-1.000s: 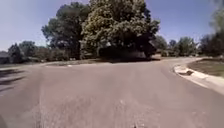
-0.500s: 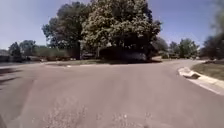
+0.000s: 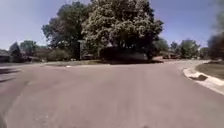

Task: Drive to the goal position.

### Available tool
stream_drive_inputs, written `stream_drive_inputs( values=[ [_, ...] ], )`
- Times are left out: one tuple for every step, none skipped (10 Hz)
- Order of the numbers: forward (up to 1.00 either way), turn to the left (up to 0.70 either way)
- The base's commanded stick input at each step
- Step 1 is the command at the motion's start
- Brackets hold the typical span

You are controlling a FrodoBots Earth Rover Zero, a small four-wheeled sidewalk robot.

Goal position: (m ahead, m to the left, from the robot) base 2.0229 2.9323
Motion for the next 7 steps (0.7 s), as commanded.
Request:
stream_drive_inputs(
  values=[
    [0.7,0.35],
    [0.7,0.35],
    [0.7,0.35],
    [0.7,0.35],
    [0.7,0.35],
    [0.7,0.35],
    [0.7,0.35]
  ],
)
